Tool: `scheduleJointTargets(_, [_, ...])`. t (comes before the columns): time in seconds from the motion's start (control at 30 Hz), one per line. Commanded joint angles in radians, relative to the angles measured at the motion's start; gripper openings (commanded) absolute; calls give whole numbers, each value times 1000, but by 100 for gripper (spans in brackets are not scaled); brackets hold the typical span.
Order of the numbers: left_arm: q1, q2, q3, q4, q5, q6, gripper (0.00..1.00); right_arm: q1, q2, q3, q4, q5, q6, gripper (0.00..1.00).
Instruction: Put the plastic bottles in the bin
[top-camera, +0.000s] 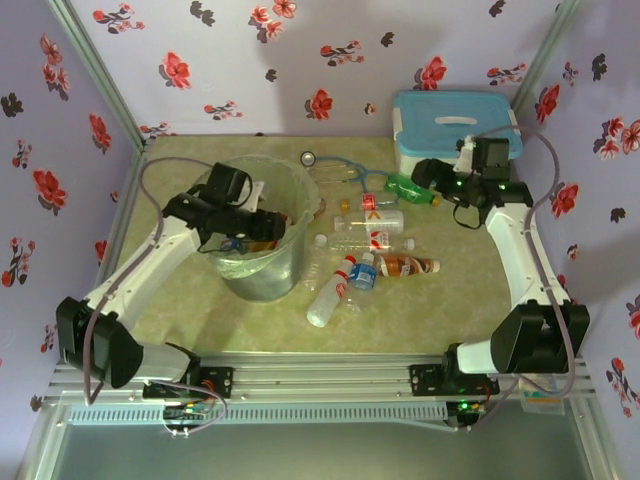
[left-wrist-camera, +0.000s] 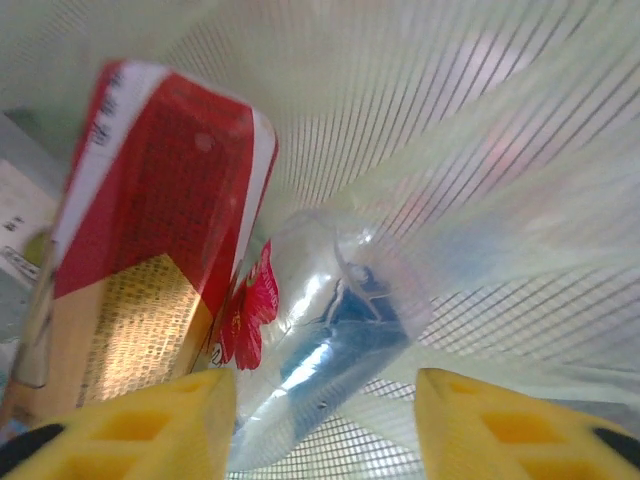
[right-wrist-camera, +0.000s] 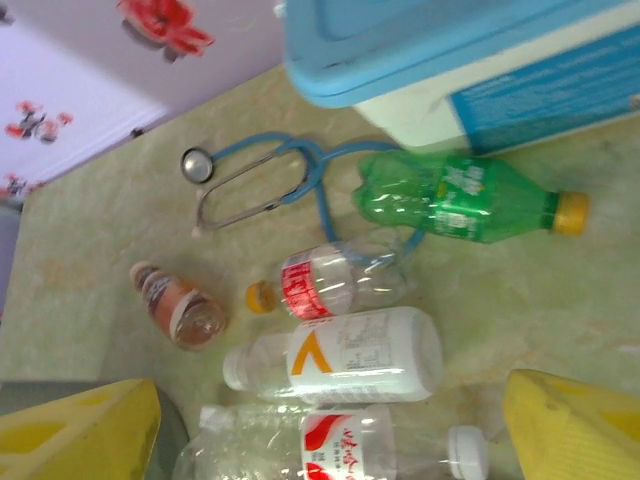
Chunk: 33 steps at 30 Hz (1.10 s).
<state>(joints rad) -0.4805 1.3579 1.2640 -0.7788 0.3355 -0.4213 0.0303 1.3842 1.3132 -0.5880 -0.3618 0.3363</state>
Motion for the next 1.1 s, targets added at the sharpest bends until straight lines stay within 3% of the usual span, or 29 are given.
scheduleJointTargets(0.0, [14,-42,70,-46,-32,0,56,98,68,100,-85,4,-191,89])
scheduleJointTargets(0.17, [27,-72,107,-60,-56,-17,63,268,244,250,-178,67,-388,88])
scheduleJointTargets(0.3, [54,-119,109,-53,-82,-56,68,349,382,329,-147,73,-479,88])
scheduleJointTargets(0.6, [114,-216,42,69,-76,-179,72,428,694,559,-153,-5,-473,86])
scheduleJointTargets(0.83, [118,-223,32,77,-67,-184,72,468,834,663,-126,-75,-422,87])
scheduleJointTargets(1.07, [120,-229,19,105,-67,-192,73,507,933,728,-128,-58,-408,92])
